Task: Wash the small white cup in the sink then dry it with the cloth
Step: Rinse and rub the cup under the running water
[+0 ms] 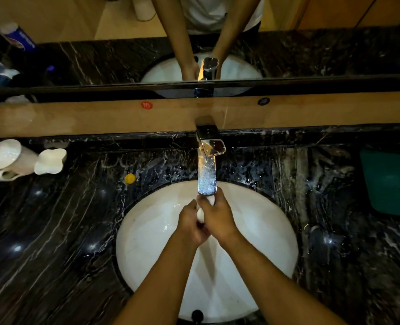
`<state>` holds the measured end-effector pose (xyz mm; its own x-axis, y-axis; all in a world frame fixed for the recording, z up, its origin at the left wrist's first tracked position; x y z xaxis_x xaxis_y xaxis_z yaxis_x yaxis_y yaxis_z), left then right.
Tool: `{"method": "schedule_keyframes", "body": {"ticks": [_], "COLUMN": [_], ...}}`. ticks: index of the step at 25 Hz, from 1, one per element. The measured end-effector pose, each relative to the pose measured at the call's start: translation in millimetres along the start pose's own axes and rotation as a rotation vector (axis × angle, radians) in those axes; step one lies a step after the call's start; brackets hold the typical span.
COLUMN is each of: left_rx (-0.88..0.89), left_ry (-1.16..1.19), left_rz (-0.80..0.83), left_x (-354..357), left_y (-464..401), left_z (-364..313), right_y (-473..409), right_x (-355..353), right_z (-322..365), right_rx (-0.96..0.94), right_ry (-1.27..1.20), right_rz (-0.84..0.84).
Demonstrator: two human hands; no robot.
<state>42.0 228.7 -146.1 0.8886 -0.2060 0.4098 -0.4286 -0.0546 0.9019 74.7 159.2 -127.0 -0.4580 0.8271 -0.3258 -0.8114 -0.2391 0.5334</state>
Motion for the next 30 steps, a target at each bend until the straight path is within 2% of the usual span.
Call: {"method": "schedule_keyframes", "body": {"ticks": [1,3,6,8,10,11,13,14,16,19,21,24,27,28,30], "left_rx": [0.000,0.056,0.140,0.134,0.111,0.095,0.070,0.066,0.049,-0.004,0.005,0.052,0.035,0.046,0.106], "left_ry": [-0.035,-0.157,-0.359,-0.349,-0.219,-0.156,-0.140,-0.175,-0.252,-0.341,-0.335,-0.155,-0.134,-0.197,-0.344], "left_rz": [-0.018,-0.037,-0.049,-0.029,-0.023,-0.025,-0.017,-0.014,-0.017,-0.018,-0.005,-0.015,-0.022,-0.028,-0.048], "left_x": [-3,-5,-2,2,5,6,4,1,-5,-9,-6,-1,-4,-7,-13], "left_y": [-1,-2,-2,-2,-2,-2,-2,-1,2,5,5,1,2,3,3], "left_z": [2,3,-6,-14,-17,-17,-13,-10,-6,-5,-5,-3,3,6,6], "right_y": [-2,-12,-16,-12,-6,-4,0,-2,-10,-13,-10,-2,1,-4,-12], "right_x": [-1,-7,-19,-20,-12,-6,2,2,-4,-16,-18,-8,-2,-5,-16], "right_z": [-1,2,4,6,7,6,10,11,13,14,14,11,12,11,11], "right_rx": [0.011,0.181,0.445,0.410,0.290,0.224,0.111,0.107,0.217,0.382,0.381,0.226,0.090,0.132,0.302], "right_ry": [0.031,-0.073,-0.269,-0.355,-0.456,-0.427,-0.211,-0.131,-0.125,-0.192,-0.255,-0.282,0.000,-0.004,-0.193], "right_rz": [-0.070,-0.086,0.104,0.174,0.134,0.095,0.002,-0.050,-0.060,0.106,0.179,0.092,-0.067,-0.093,-0.020]}}
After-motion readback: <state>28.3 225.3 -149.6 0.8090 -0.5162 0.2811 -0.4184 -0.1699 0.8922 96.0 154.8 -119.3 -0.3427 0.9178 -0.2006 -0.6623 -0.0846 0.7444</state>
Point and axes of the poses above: each hand's wrist, its own y-axis away from the middle knuckle, its own x-axis out of the palm, z = x × y, the point moved 2 cm from there along -y, towards the middle knuckle, and after that the axes turned 15 degrees about y, right-handed, at the moved point
